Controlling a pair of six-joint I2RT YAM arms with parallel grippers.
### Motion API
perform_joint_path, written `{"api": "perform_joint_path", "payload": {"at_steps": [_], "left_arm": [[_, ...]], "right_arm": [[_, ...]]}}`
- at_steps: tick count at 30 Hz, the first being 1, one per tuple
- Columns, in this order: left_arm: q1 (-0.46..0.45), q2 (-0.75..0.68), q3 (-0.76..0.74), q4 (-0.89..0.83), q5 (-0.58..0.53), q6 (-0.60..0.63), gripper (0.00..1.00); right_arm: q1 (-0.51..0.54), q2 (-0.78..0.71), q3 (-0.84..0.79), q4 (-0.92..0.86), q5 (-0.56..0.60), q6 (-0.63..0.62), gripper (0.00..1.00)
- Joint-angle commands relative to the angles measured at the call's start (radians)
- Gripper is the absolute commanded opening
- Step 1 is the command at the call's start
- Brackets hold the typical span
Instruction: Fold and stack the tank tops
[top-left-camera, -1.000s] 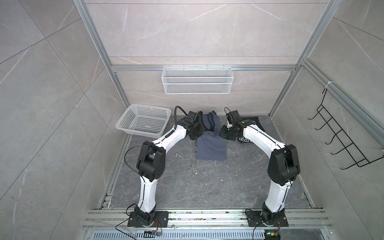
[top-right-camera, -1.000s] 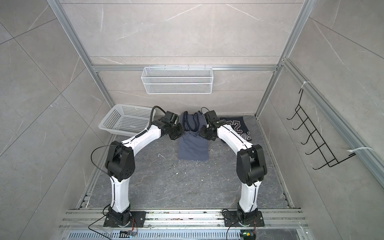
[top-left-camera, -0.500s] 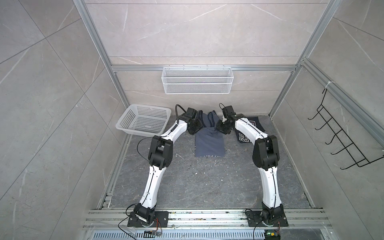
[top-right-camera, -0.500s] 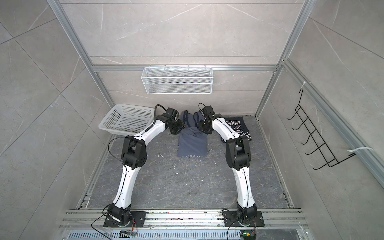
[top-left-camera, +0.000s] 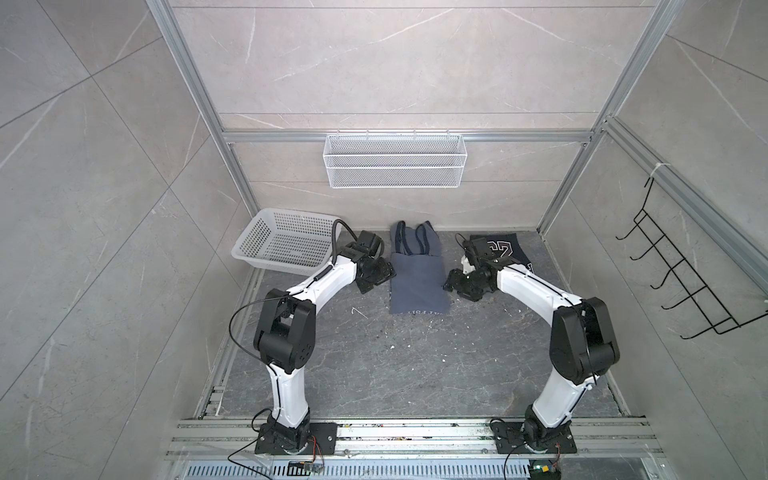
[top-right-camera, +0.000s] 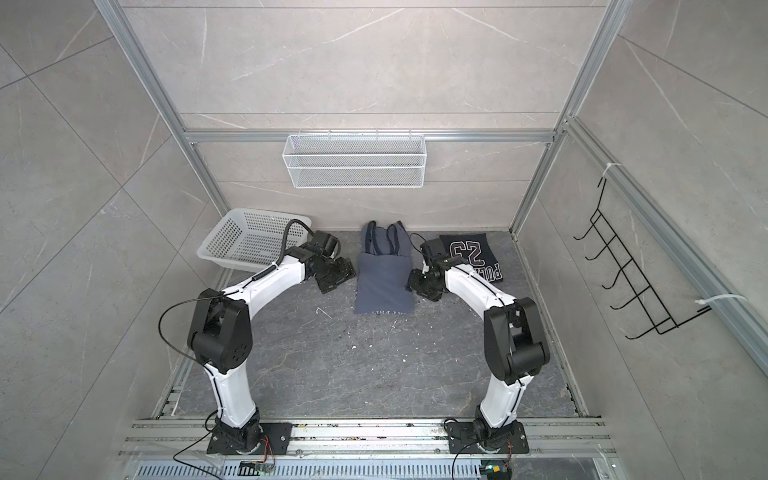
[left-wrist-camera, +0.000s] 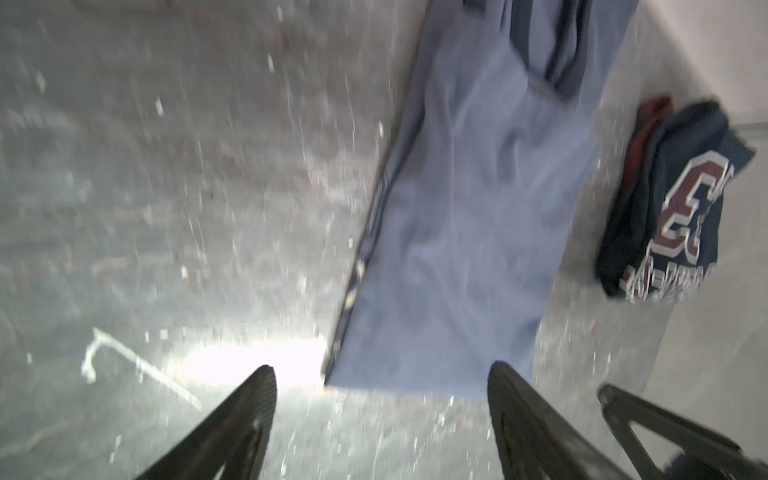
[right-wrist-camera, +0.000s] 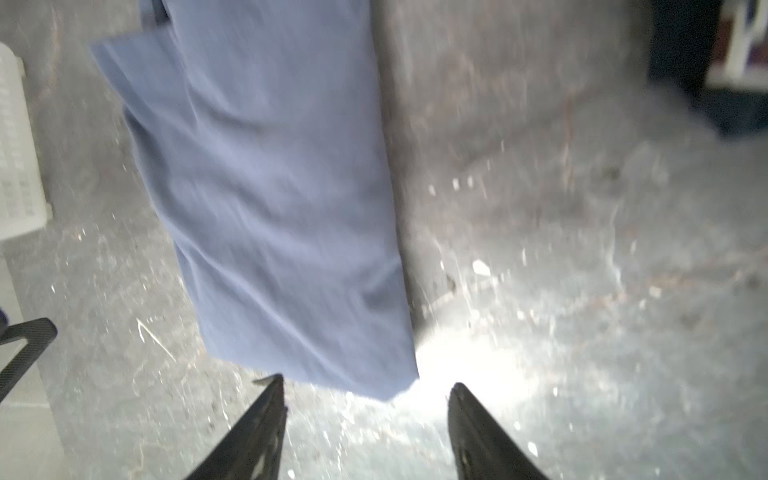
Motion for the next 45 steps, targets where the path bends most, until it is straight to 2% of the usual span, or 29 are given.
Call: {"api": "perform_joint_path", "payload": {"at_steps": [1, 5, 10, 20, 26, 30, 32, 37, 40, 45], "left_arm": [[-0.036, -0.022, -0.1, 0.11, 0.053, 0.025, 0.82], [-0.041, -0.032, -0.215, 0.219, 0.102, -0.012, 0.82], [-0.051, -0.013, -0.285, 0.309, 0.143, -0.043, 0.8], [-0.072, 0.029, -0.293, 0.351, 0.165, -0.066, 0.73], [-0.075, 0.086, -0.265, 0.342, 0.144, -0.066, 0.61], [-0.078, 0.102, -0.257, 0.336, 0.131, -0.065, 0.54], [-0.082, 0.099, -0.258, 0.337, 0.124, -0.066, 0.47], [-0.113, 0.054, -0.277, 0.336, 0.094, -0.065, 0.25], [-0.142, 0.004, -0.304, 0.342, 0.065, -0.077, 0.14], [-0.198, -0.127, -0.39, 0.339, -0.014, -0.115, 0.03]], "right_arm": [[-0.003, -0.043, -0.127, 0.14, -0.083, 0.031, 0.64], [-0.003, -0.057, -0.228, 0.206, -0.109, 0.062, 0.64], [-0.003, -0.033, -0.28, 0.257, -0.119, 0.076, 0.64], [-0.003, 0.02, -0.295, 0.312, -0.118, 0.083, 0.61], [-0.003, 0.099, -0.245, 0.325, -0.104, 0.082, 0.54], [0.001, 0.127, -0.222, 0.33, -0.119, 0.078, 0.44], [0.006, 0.123, -0.218, 0.326, -0.122, 0.076, 0.35], [0.021, 0.064, -0.247, 0.304, -0.092, 0.067, 0.0], [0.03, 0.013, -0.274, 0.29, -0.078, 0.063, 0.0], [0.042, -0.132, -0.354, 0.246, -0.043, 0.052, 0.0]]}}
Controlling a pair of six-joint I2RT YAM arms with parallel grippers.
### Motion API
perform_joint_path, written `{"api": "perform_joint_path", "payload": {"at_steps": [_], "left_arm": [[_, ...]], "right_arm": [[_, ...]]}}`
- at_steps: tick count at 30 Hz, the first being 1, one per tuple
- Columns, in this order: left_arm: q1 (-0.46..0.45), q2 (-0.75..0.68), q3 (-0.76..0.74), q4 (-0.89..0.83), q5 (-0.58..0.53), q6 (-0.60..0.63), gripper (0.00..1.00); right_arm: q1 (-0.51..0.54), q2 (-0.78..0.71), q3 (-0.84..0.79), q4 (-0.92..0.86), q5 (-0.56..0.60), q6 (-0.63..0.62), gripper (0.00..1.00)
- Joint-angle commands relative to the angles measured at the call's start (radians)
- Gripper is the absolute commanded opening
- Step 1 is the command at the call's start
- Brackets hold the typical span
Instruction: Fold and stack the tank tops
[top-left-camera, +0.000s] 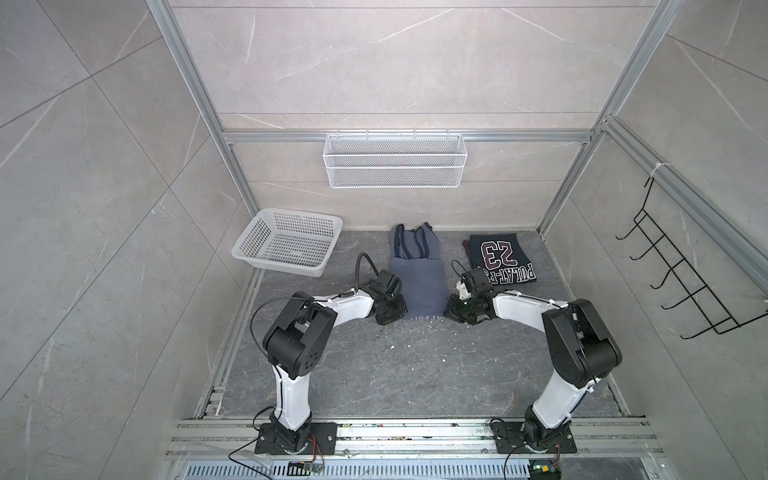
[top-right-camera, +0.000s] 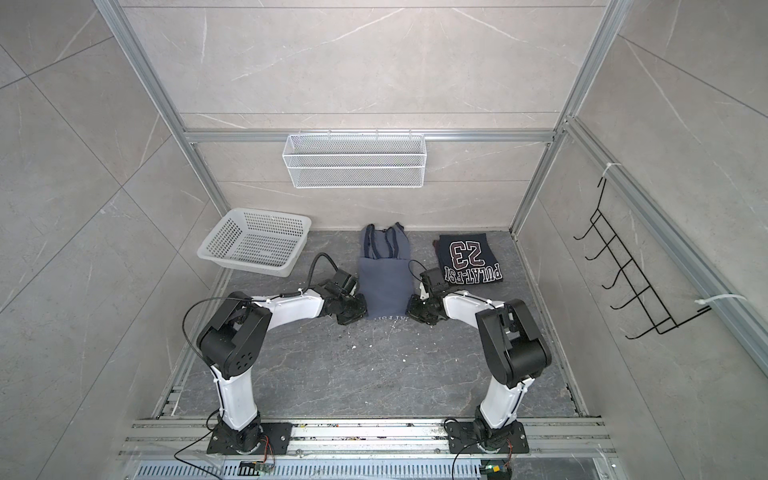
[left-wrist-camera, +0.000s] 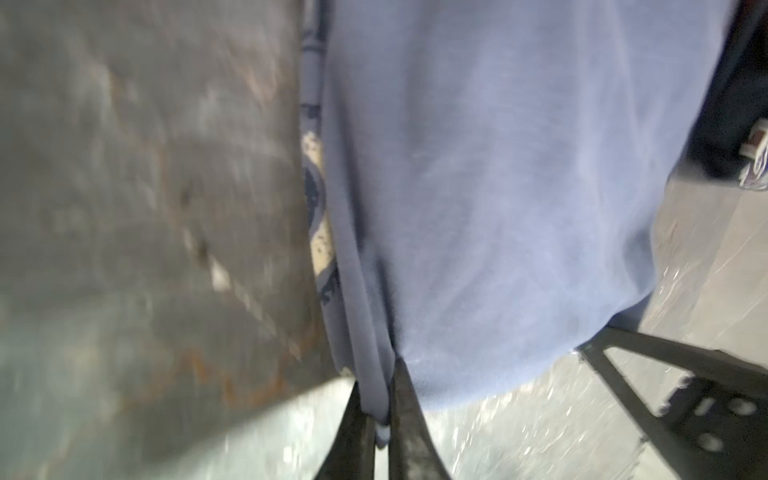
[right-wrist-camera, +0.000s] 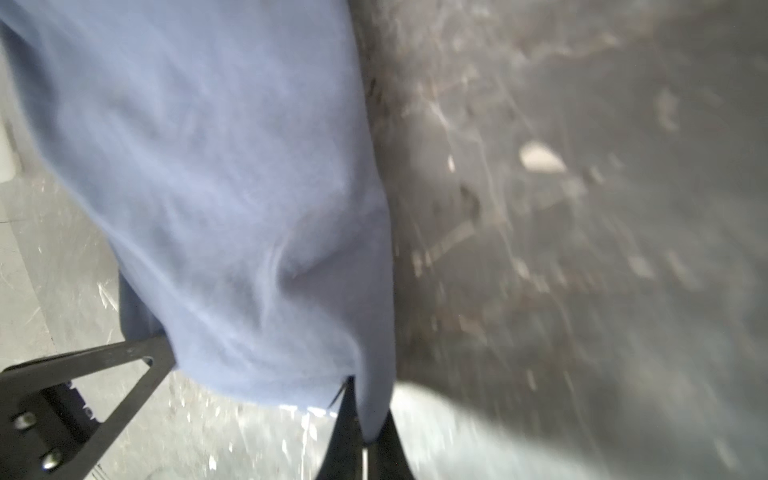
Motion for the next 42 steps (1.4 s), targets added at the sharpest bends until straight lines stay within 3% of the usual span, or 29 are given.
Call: {"api": "perform_joint_path", "payload": {"at_steps": [1, 7, 11, 17, 23, 30, 42], "left_arm": [[-0.041, -0.149, -0.059, -0.023, -0.083, -0.037, 0.0], [-0.162, -0.393, -0.213, -0.041, -0.199, -0.15, 0.0], [-0.246, -0.543, -0.227, -0.116, -0.274, -0.233, 0.0], [-0.247, -0.645, -0.116, -0.243, -0.379, -0.24, 0.0], [-0.093, -0.569, -0.031, -0.204, -0.303, -0.222, 0.0], [0.082, -0.364, 0.119, -0.142, -0.15, -0.19, 0.0], [0.189, -0.008, 0.405, -0.104, -0.036, -0.157, 0.0]], "right_arm": [[0.012, -0.131, -0.063, -0.072, 0.04, -0.019, 0.0], [0.068, -0.386, -0.151, -0.212, 0.049, -0.011, 0.0], [0.102, -0.53, -0.102, -0.339, 0.066, -0.001, 0.0], [0.103, -0.515, 0.115, -0.443, 0.083, -0.014, 0.0], [0.103, -0.316, 0.326, -0.42, 0.092, -0.039, 0.0], [0.095, -0.046, 0.545, -0.374, 0.119, -0.077, 0.0], [0.025, 0.213, 0.733, -0.348, 0.173, -0.082, 0.0]]}}
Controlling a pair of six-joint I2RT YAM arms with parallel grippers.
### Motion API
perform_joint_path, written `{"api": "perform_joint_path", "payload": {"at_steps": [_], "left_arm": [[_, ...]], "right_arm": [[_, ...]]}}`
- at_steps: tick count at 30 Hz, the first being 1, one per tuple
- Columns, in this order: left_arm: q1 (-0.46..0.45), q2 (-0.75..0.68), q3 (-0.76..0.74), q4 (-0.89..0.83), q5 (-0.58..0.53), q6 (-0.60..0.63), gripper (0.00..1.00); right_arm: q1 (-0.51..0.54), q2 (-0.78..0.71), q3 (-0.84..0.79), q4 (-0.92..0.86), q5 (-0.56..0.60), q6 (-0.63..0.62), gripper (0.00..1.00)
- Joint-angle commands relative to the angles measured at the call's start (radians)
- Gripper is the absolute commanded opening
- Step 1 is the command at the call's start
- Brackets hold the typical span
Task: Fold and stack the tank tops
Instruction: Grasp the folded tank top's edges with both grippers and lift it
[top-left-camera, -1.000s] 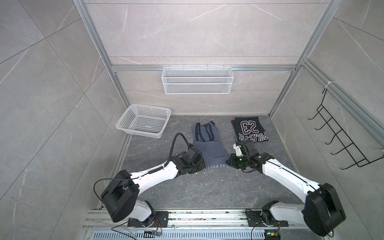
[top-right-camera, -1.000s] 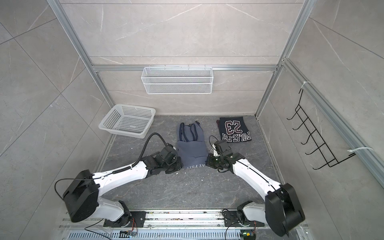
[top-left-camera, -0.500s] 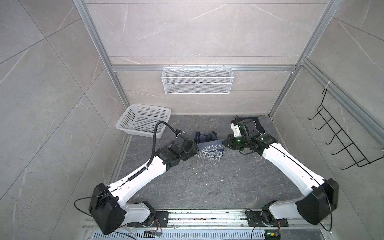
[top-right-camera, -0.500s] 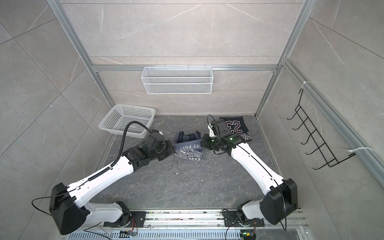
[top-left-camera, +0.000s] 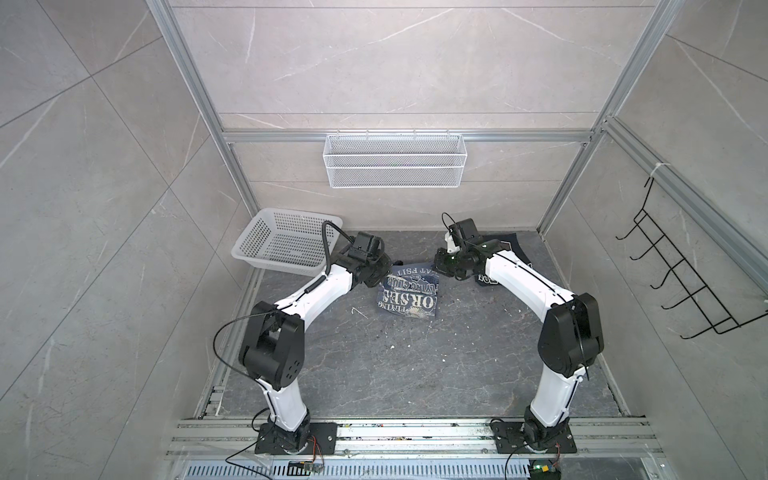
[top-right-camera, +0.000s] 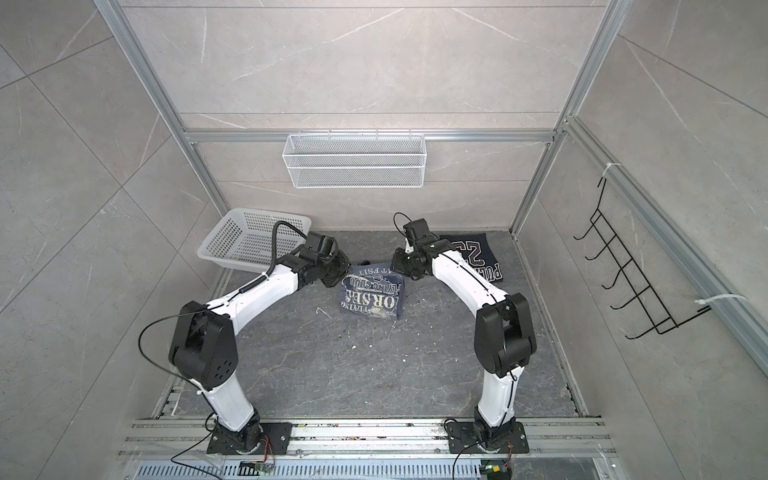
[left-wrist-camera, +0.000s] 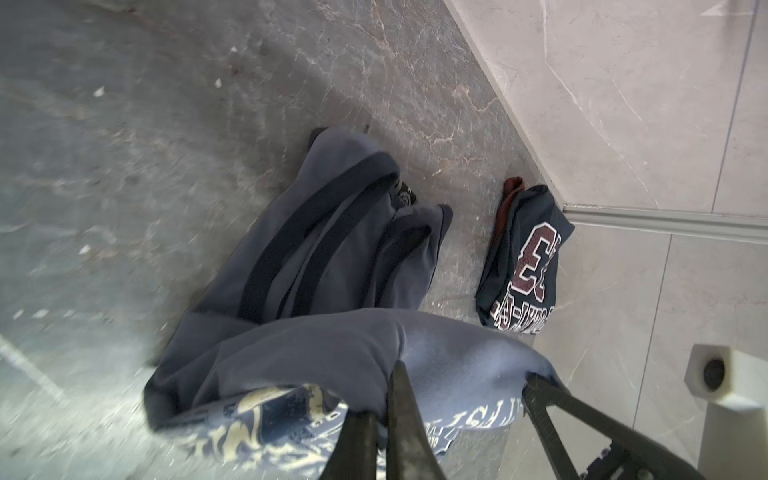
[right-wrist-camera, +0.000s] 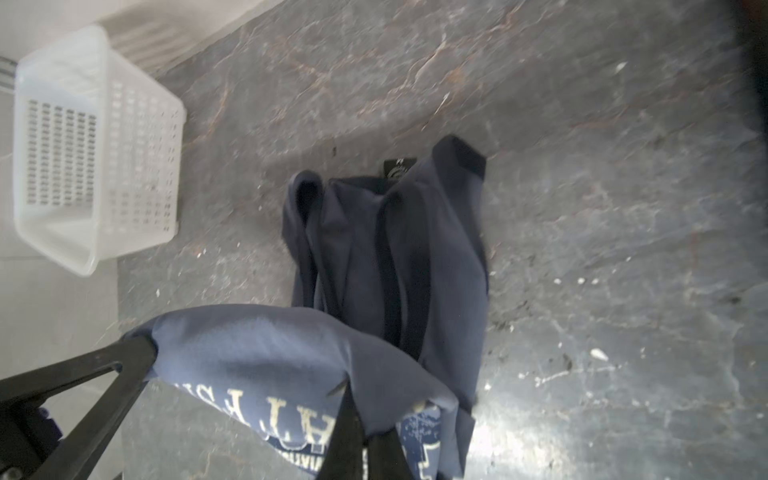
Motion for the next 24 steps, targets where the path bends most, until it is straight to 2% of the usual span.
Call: {"api": "perform_joint_path", "payload": {"at_steps": [1, 7, 8, 10, 11, 12, 14, 15, 17, 19, 21, 24], "left_arm": [[0.017, 0.064, 0.091, 0.034, 0.042, 0.034, 0.01], [0.037, 0.202, 0.211, 0.038, 0.059, 0.035, 0.06], [0.04, 0.225, 0.227, 0.044, 0.067, 0.04, 0.08], [0.044, 0.266, 0.273, 0.023, 0.068, 0.051, 0.2], [0.047, 0.282, 0.293, 0.012, 0.064, 0.056, 0.32], [0.049, 0.297, 0.315, 0.005, 0.063, 0.063, 0.46], [0.056, 0.321, 0.365, -0.032, 0.067, 0.086, 0.58], [0.06, 0.329, 0.394, -0.06, 0.068, 0.104, 0.64], [0.067, 0.314, 0.417, -0.103, 0.047, 0.144, 0.74], [0.068, 0.286, 0.429, -0.156, 0.019, 0.211, 0.81], [0.067, 0.242, 0.394, -0.209, -0.013, 0.27, 0.85], [0.067, 0.188, 0.288, -0.211, 0.002, 0.348, 0.87]], "right_arm": [[-0.025, 0.043, 0.052, 0.017, 0.037, -0.023, 0.0], [-0.046, 0.154, 0.165, 0.001, 0.03, -0.039, 0.0], [-0.05, 0.174, 0.183, -0.001, 0.031, -0.038, 0.0], [-0.054, 0.214, 0.22, -0.012, 0.026, -0.038, 0.03], [-0.057, 0.237, 0.246, -0.025, 0.025, -0.039, 0.12], [-0.058, 0.256, 0.27, -0.042, 0.025, -0.039, 0.28], [-0.061, 0.281, 0.31, -0.063, 0.03, -0.054, 0.51], [-0.061, 0.289, 0.341, -0.094, 0.047, -0.063, 0.58], [-0.062, 0.286, 0.381, -0.153, 0.083, -0.086, 0.66], [-0.062, 0.245, 0.336, -0.146, 0.086, -0.102, 0.71], [-0.062, 0.184, 0.231, -0.11, 0.057, -0.111, 0.72], [-0.063, 0.1, 0.04, -0.033, 0.016, -0.093, 0.73]]}}
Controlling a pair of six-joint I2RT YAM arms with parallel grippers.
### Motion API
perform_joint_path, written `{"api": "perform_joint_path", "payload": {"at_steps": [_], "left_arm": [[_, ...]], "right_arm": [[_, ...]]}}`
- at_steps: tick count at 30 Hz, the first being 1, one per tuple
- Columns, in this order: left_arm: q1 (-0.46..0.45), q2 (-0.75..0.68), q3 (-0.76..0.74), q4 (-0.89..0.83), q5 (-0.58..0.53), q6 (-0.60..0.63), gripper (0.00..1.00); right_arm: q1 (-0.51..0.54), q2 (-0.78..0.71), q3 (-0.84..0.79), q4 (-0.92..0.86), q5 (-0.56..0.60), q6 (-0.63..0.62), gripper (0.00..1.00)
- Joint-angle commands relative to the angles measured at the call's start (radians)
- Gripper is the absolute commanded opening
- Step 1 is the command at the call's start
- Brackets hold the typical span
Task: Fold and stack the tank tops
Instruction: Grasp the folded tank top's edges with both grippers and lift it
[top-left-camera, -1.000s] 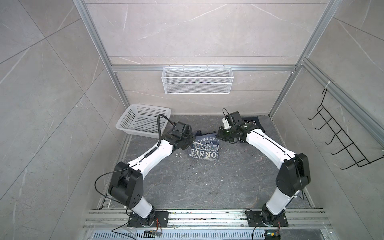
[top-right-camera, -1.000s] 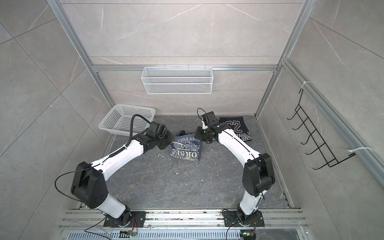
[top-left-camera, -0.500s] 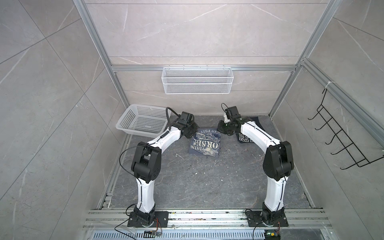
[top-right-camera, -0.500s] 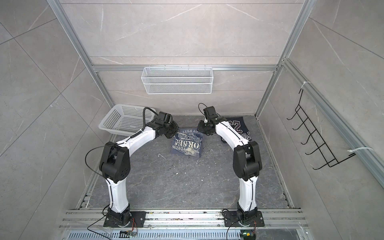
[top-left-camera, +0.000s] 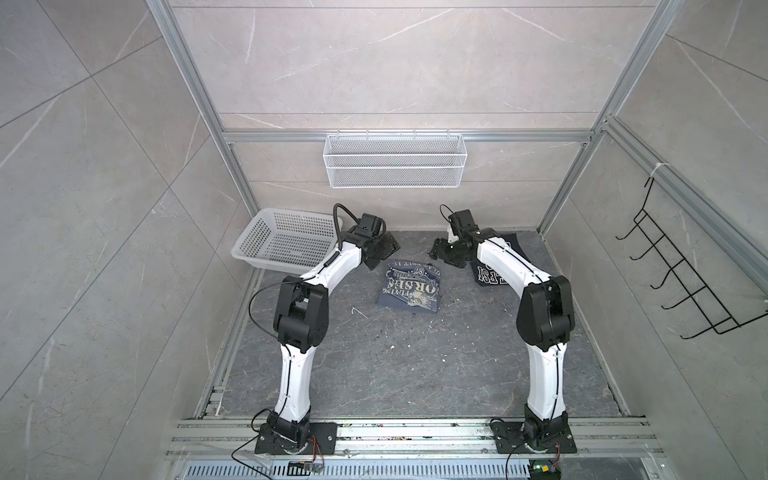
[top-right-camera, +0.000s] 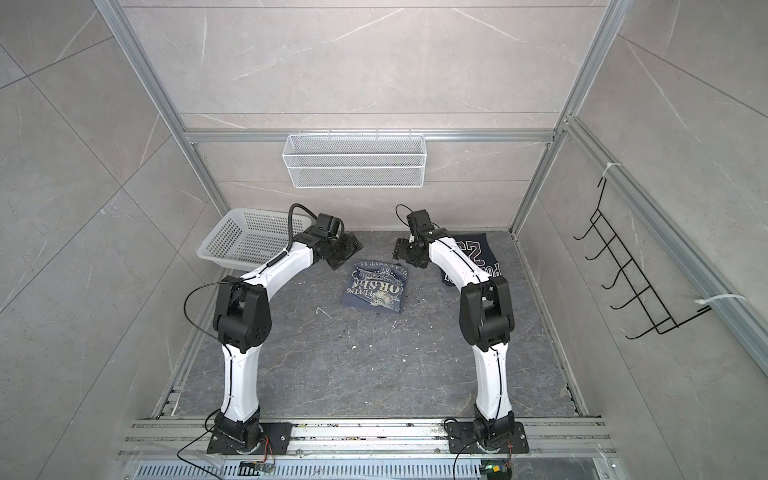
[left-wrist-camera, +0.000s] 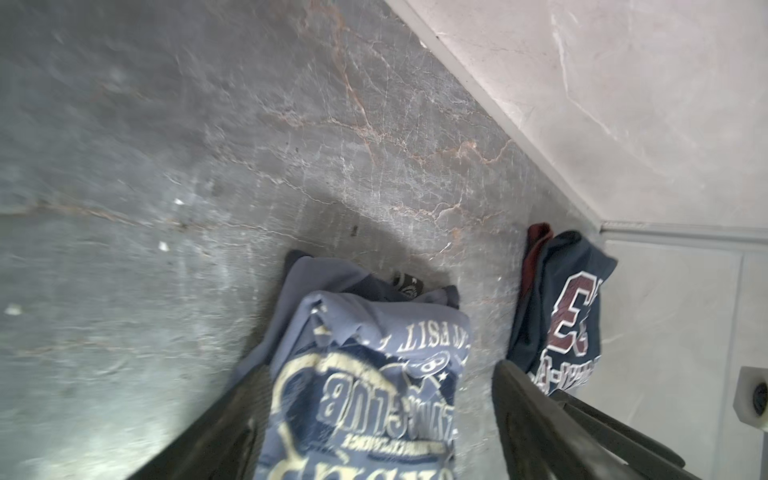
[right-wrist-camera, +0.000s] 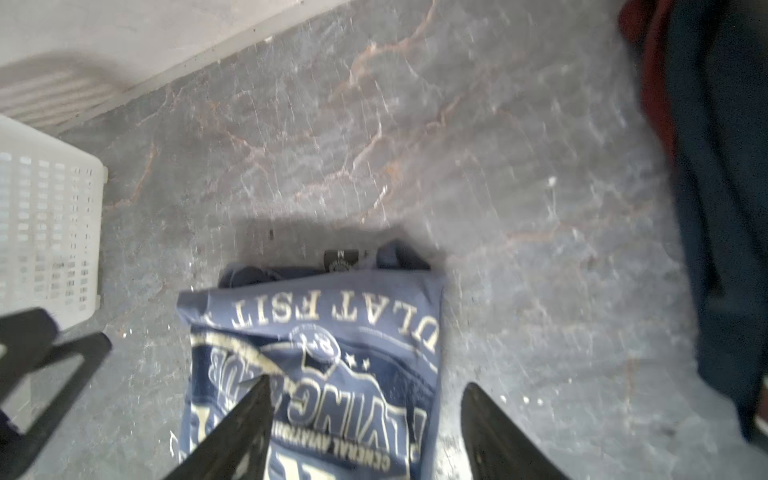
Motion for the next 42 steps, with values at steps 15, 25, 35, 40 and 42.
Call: {"api": "perform_joint_path", "payload": {"at_steps": [15, 25, 35, 40, 42], "left_arm": [[0.003, -0.001, -0.259, 0.06, 0.159, 0.192, 0.81], [-0.027, 0.064, -0.26, 0.099, 0.192, 0.155, 0.57], [-0.1, 0.074, -0.2, 0.165, 0.224, 0.104, 0.33], [-0.13, 0.052, -0.17, 0.249, 0.226, 0.059, 0.17], [-0.14, 0.048, -0.154, 0.292, 0.231, 0.038, 0.12]], "right_arm": [[0.0, -0.072, -0.475, 0.327, -0.215, 0.124, 0.77], [-0.001, 0.033, -0.429, 0.348, -0.241, 0.163, 0.52], [0.0, -0.011, -0.29, 0.19, -0.09, 0.095, 0.09], [-0.001, -0.067, -0.209, 0.084, 0.046, 0.027, 0.0], [-0.002, -0.09, -0.178, 0.042, 0.116, 0.003, 0.0]]}}
